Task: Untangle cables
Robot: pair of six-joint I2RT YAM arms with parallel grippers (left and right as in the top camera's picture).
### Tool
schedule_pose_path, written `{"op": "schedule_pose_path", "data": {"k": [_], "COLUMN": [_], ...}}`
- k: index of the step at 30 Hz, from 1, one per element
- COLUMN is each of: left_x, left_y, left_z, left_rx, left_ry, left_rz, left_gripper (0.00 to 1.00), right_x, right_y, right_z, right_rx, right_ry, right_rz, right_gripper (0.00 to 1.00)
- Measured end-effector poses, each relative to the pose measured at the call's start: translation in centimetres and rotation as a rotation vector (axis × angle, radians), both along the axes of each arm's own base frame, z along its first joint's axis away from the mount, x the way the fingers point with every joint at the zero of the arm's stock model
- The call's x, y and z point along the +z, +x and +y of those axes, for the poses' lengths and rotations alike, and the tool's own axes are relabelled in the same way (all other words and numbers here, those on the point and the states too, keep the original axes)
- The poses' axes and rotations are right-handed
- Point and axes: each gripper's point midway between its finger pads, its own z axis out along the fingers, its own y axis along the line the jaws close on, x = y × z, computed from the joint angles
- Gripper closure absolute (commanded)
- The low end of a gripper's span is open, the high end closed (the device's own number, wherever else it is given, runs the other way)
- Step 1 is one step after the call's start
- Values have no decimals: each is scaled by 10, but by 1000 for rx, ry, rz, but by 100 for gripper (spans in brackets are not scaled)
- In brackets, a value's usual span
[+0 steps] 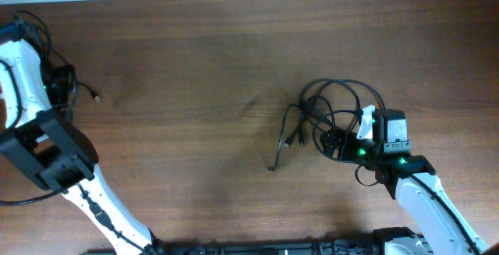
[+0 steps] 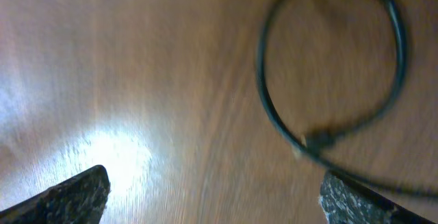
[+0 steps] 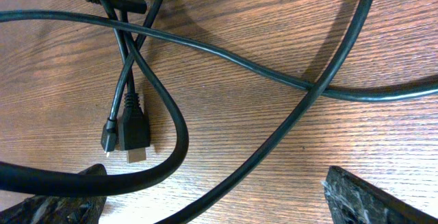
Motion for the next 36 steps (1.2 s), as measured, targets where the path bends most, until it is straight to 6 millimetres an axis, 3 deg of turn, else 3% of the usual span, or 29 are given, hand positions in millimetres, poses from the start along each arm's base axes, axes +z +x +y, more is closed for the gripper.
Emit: {"op": "schedule_pose_path", "data": {"k": [3, 7, 11, 13, 16, 17, 19, 20, 23, 26, 27, 29, 30, 32, 33, 36], "left_x": [1, -1, -23, -43, -66, -66, -63, -59, -43, -8, 1, 22, 30, 37, 37, 24], "left_y": [-5, 3, 2, -3, -18, -19, -18, -17, -10, 5, 7, 11, 11, 11, 11, 14], "left_z": [11, 23, 25, 23, 16, 16, 22, 27, 44, 70, 75, 83, 83, 79, 76, 62], "left_rx": [60, 89, 98, 101, 108, 110, 97, 75, -8, -121, -144, -181, -195, -215, -220, -244], "left_ry": [39, 100, 111, 110, 91, 92, 113, 129, 187, 306, 334, 382, 392, 373, 357, 274], "left_rz": [8, -28, -16, 2, 55, 58, 58, 57, 49, 34, 33, 21, 14, 0, -8, -36], "left_gripper": [1, 1, 2, 29, 52, 62, 94, 100, 100, 100, 81, 12, 10, 35, 40, 31], "right_x": [0, 0, 0, 0, 0, 0, 0, 0, 0, 0, 0, 0, 0, 0, 0, 0], "right_y": [0, 0, 0, 0, 0, 0, 0, 0, 0, 0, 0, 0, 0, 0, 0, 0], "right_z": [0, 0, 0, 0, 0, 0, 0, 0, 0, 0, 0, 0, 0, 0, 0, 0], "right_rx": [0, 0, 0, 0, 0, 0, 0, 0, 0, 0, 0, 0, -1, 0, 0, -1], "right_ry": [0, 0, 0, 0, 0, 0, 0, 0, 0, 0, 0, 0, 0, 0, 0, 0], "right_rz": [0, 0, -1, 0, 0, 0, 0, 0, 0, 0, 0, 0, 0, 0, 0, 0], "right_gripper": [1, 1, 1, 1, 1, 1, 1, 1, 1, 1, 1, 1, 1, 1, 1, 1]}}
